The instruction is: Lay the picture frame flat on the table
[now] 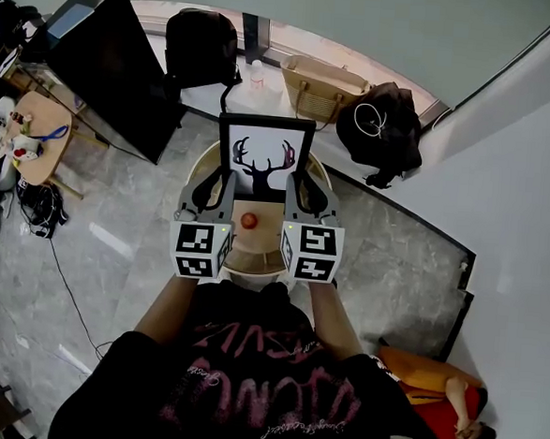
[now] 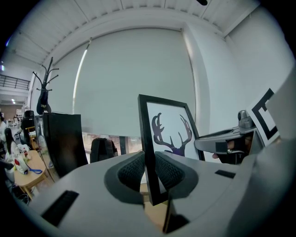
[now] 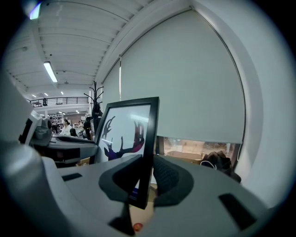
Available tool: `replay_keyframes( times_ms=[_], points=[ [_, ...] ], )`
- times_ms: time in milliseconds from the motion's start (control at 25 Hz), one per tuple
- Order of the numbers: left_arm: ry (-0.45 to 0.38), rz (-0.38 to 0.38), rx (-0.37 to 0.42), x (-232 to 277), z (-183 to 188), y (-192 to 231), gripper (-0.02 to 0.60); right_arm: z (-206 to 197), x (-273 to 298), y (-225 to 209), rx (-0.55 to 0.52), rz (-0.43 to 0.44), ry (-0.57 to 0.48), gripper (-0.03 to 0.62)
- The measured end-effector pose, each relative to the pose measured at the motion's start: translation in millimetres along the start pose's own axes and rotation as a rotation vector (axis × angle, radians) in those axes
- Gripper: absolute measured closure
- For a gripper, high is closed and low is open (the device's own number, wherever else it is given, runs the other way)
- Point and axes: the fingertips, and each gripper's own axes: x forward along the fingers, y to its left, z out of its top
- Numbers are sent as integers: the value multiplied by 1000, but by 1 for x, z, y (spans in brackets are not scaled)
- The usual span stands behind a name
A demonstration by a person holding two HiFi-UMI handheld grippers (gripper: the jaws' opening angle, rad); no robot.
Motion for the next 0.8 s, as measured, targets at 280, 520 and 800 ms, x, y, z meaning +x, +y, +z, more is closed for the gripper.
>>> replay_keyframes(
  times_ms=[280, 520, 800],
  points=[
    [27, -8, -5, -1, -5, 0, 509, -5, 1, 1, -4, 14, 18, 511],
    [40, -12, -13, 0, -7, 0, 509, -7, 3, 1, 0, 15, 26, 511],
    [46, -18, -16, 0, -12, -1, 509, -14, 2, 1, 7, 19, 38, 511]
  ],
)
